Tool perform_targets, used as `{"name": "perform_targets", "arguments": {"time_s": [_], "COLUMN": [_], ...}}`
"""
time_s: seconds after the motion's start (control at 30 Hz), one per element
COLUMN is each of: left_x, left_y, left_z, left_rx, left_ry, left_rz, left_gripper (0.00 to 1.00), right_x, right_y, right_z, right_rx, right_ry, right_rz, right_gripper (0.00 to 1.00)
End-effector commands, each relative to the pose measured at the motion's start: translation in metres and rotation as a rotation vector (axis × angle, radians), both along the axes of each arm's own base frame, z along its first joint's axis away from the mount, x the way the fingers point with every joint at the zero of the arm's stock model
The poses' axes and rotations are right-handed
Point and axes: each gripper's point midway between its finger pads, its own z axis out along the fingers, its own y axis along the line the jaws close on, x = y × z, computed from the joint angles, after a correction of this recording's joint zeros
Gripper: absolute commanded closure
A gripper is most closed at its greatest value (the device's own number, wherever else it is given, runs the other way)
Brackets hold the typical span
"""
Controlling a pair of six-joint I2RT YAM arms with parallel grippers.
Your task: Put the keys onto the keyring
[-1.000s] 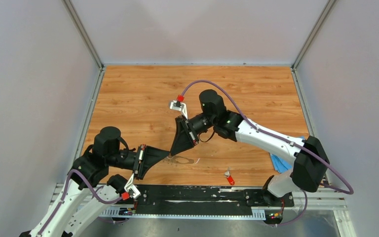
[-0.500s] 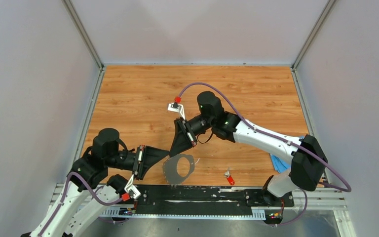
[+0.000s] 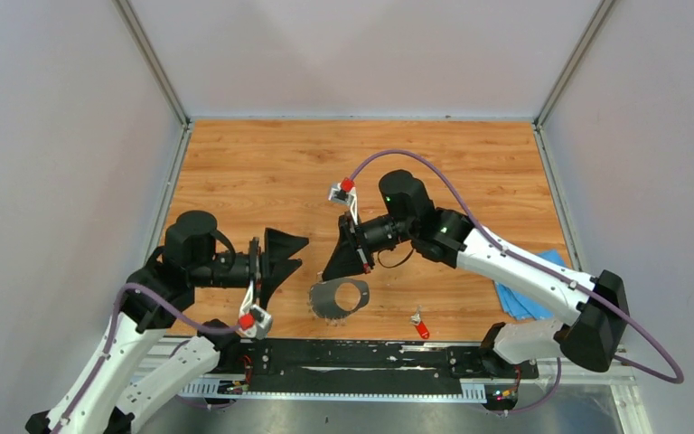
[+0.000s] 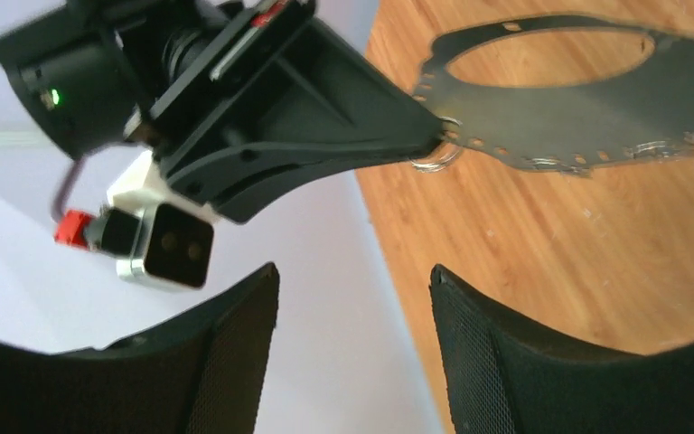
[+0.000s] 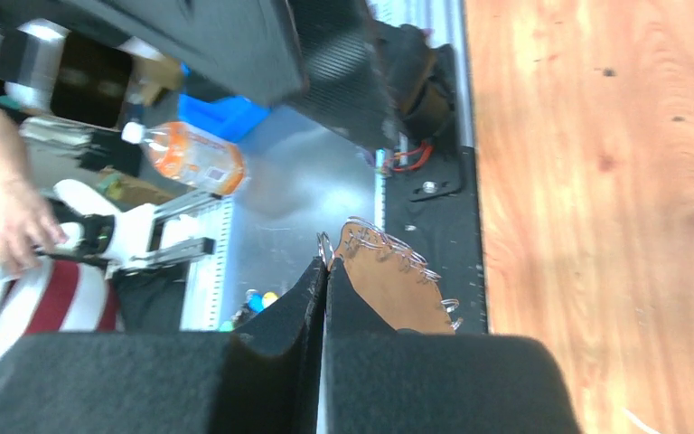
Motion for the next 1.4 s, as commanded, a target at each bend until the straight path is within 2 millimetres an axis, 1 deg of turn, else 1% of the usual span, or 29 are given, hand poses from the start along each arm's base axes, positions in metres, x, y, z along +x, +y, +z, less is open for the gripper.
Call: {"name": "perform_targets", "arguments": {"time_s": [0.0, 0.07, 0.1, 0.17, 0.2, 0.27, 0.33, 0.4, 0.43, 0.5, 0.53, 0.6, 0.63, 0.7, 0.73, 0.83, 0.93, 1.03, 1.13, 1.27, 1.37], "left_x": [0.003, -0.009, -0.015, -0.028, -0.032, -0.033, -0.027, -0.023, -0.018, -0.006, -0.002, -0.002, -0.002, -0.002, -0.003, -0.007, 0.000, 0.000, -0.002, -0.005, -0.009], "left_y": [0.000, -0.004, -0.006, -0.010, -0.013, -0.019, -0.023, -0.022, -0.023, -0.023, -0.025, -0.028, -0.029, -0.032, -0.033, -0.033, -0.029, -0.027, -0.028, -0.029, -0.030], "left_z": [0.001, 0.005, 0.007, 0.004, 0.000, -0.011, -0.023, -0.029, -0.031, -0.022, -0.013, 0.002, 0.006, 0.007, 0.006, -0.002, -0.013, -0.023, -0.024, -0.031, -0.036], "left_rx": [-0.033, -0.050, -0.056, -0.052, -0.040, 0.000, 0.025, 0.019, -0.018, -0.177, -0.261, -0.364, -0.381, -0.369, -0.349, -0.293, -0.298, -0.273, -0.260, -0.223, -0.201], "left_ry": [0.546, 0.775, 0.849, 1.021, 1.135, 1.373, 1.519, 1.537, 1.527, 1.504, 1.482, 1.469, 1.463, 1.496, 1.504, 1.511, 1.454, 1.438, 1.452, 1.499, 1.547], "left_rz": [0.187, 0.207, 0.197, 0.191, 0.206, 0.271, 0.361, 0.395, 0.408, 0.446, 0.425, 0.360, 0.333, 0.332, 0.334, 0.326, 0.368, 0.390, 0.385, 0.388, 0.392], "left_gripper": [0.36, 0.42, 0.47, 0.54, 0.57, 0.59, 0.57, 0.53, 0.52, 0.51, 0.51, 0.52, 0.54, 0.58, 0.59, 0.60, 0.60, 0.61, 0.66, 0.76, 0.78], "right_x": [0.015, 0.022, 0.024, 0.026, 0.029, 0.028, 0.031, 0.031, 0.030, 0.030, 0.029, 0.028, 0.027, 0.027, 0.027, 0.027, 0.026, 0.025, 0.025, 0.026, 0.028], "right_y": [-0.010, -0.012, -0.013, -0.014, -0.014, -0.014, -0.013, -0.013, -0.013, -0.012, -0.011, -0.009, -0.008, -0.007, -0.006, -0.004, -0.003, -0.002, -0.001, 0.000, 0.001], "right_z": [-0.002, -0.003, -0.002, 0.001, 0.003, 0.005, 0.006, 0.007, 0.008, 0.009, 0.011, 0.013, 0.015, 0.015, 0.014, 0.016, 0.017, 0.017, 0.016, 0.015, 0.014], "right_rx": [-0.058, -0.075, -0.077, -0.080, -0.084, -0.093, -0.105, -0.108, -0.106, -0.098, -0.093, -0.087, -0.083, -0.084, -0.085, -0.080, -0.072, -0.068, -0.068, -0.073, -0.079], "right_ry": [-0.184, -0.235, -0.262, -0.319, -0.352, -0.417, -0.469, -0.511, -0.526, -0.543, -0.550, -0.564, -0.568, -0.575, -0.579, -0.583, -0.580, -0.578, -0.581, -0.596, -0.611], "right_rz": [-0.092, -0.129, -0.146, -0.170, -0.186, -0.196, -0.214, -0.227, -0.230, -0.235, -0.238, -0.239, -0.240, -0.244, -0.245, -0.247, -0.248, -0.249, -0.250, -0.256, -0.270], "right_gripper": [1.00, 1.00, 1.00, 1.00, 1.00, 1.00, 1.00, 1.00, 1.00, 1.00, 1.00, 1.00, 1.00, 1.00, 1.00, 1.00, 1.00, 1.00, 1.00, 1.00, 1.00]}}
